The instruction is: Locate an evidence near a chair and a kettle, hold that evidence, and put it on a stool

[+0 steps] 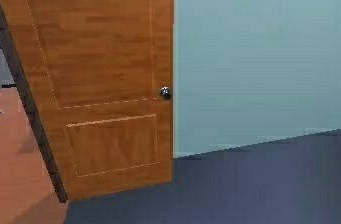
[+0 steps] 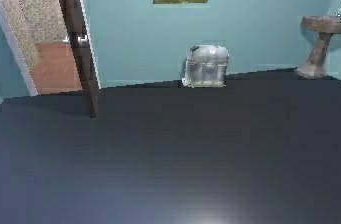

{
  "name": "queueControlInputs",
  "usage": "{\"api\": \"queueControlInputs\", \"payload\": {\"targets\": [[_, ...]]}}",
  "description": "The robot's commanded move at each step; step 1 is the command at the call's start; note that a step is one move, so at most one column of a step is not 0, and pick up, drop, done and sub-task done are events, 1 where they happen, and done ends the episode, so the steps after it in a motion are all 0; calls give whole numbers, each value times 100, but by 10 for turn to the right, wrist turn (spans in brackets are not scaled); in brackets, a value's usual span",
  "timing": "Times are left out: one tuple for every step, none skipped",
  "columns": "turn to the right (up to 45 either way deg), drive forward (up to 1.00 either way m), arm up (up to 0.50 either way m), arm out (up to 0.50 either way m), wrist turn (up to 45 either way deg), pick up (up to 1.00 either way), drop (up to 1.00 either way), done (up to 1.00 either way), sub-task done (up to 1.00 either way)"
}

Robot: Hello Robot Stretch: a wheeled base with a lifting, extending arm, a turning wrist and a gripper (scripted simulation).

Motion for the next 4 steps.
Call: {"api": "queueControlInputs", "payload": {"targets": [[450, 0, 0, 0, 0, 0, 0, 0, 0], [300, 0, 0, 0, 0, 0, 0, 0, 0], [0, 5, 0, 0, 0, 0, 0, 0, 0], [-450, 0, 0, 0, 0, 0, 0, 0, 0]]}}
